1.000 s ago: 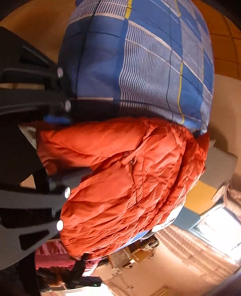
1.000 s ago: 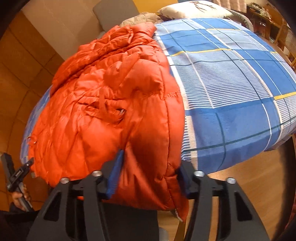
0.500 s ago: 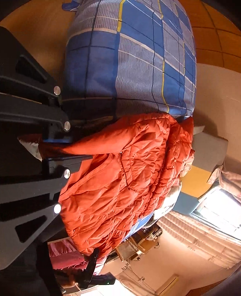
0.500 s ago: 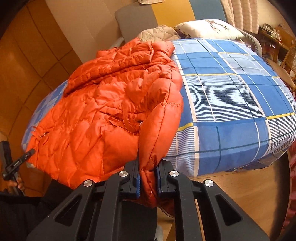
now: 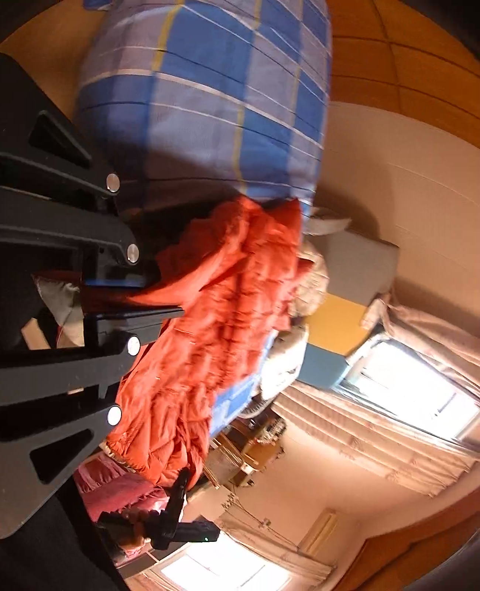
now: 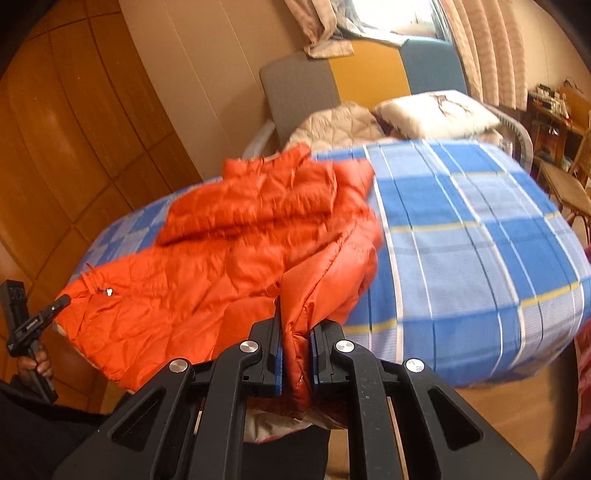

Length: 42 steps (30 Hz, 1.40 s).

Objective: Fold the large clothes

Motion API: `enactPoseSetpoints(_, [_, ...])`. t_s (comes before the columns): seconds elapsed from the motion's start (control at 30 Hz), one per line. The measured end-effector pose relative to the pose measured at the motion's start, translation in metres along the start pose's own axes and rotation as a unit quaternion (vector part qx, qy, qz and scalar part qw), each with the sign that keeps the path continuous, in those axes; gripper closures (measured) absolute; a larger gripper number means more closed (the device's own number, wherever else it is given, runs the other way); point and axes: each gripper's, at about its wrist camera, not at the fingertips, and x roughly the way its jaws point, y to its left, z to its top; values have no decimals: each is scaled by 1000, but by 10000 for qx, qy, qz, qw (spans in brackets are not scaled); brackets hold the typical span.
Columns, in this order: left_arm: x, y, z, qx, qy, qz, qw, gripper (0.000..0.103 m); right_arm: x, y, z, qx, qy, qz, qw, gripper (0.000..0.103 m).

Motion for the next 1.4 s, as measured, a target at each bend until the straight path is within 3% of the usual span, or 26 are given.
enactPoseSetpoints(0.33, [50,6,72,58,-290,9,9996,95,41,-12,65,297,-362,55,9989,93])
enactPoseSetpoints(0.63, [131,25,126,8,-20,265,9996,95,108,-17,116,427,-154,-160,9988,93])
enactPoseSetpoints(0.8, [173,48,146,-390,185,448,9981,95,137,-25,136,510,-28,-289,9983,92])
enactPoseSetpoints(0.87, [186,56,150,-542,235,562,9967,94,146,-29,142,579,1,-297,9979,87])
enactPoseSetpoints(0.97, [206,67,155,-662,371,776,9941,91,155,-39,148,854,-6,-175,9962,67])
enactPoseSetpoints(1.03, [217,72,157,-731,484,817,9928,82,156,-45,152,1079,-109,-64,9941,44])
enactPoseSetpoints(1.07, [219,73,158,-723,497,837,9926,78,156,-49,155,1200,-189,-14,9926,37])
enactPoseSetpoints(1.13, [224,75,159,-826,562,765,9921,53,151,-53,158,1335,-359,-9,9904,22])
enactPoseSetpoints(1.2, [221,78,159,-956,478,694,9918,40,145,-60,160,1494,-463,108,9876,20])
enactPoseSetpoints(1.23, [217,78,159,-985,418,643,9922,26,140,-64,158,1568,-519,113,9862,19])
enactPoseSetpoints(1.3, [205,81,157,-1044,167,782,9913,9,131,-73,147,1664,-597,100,9842,19])
enactPoseSetpoints(1.4, [191,94,148,-1233,77,613,9904,7,128,-87,122,1731,-440,14,9839,19])
